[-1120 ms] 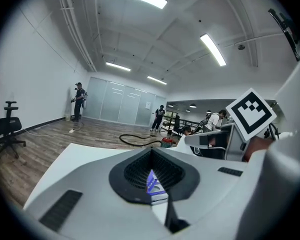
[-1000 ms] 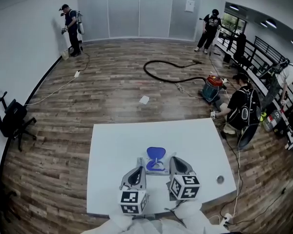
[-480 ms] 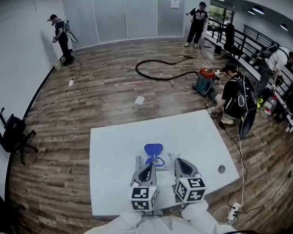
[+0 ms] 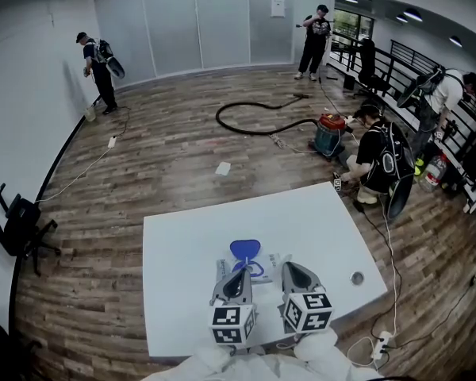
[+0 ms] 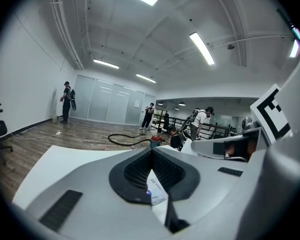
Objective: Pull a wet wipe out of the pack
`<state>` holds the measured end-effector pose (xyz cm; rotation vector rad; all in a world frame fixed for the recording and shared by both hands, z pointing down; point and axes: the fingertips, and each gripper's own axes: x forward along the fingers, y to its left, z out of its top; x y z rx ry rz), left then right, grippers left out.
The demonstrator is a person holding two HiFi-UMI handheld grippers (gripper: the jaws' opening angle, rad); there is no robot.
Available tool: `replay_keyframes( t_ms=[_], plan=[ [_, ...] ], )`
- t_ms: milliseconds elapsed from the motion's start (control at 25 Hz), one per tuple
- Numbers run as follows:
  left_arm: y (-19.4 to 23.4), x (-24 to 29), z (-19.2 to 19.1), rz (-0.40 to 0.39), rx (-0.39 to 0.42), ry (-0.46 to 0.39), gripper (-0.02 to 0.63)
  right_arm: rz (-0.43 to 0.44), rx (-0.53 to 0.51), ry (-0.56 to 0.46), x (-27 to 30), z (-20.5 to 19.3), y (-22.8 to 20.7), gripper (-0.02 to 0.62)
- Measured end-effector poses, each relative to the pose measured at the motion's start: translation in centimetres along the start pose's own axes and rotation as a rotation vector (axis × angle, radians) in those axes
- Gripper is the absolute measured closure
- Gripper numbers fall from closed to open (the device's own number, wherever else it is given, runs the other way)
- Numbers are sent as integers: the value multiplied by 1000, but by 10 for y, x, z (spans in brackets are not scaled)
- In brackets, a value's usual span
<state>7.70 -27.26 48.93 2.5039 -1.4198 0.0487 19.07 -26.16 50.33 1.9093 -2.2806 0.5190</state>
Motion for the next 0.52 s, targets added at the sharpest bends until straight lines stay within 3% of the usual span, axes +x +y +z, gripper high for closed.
replay_keyframes(
  t_ms=[520],
  plan=[
    [5, 1, 3, 13, -1, -6, 607, 2, 6, -6, 3, 2, -1, 584]
  ],
)
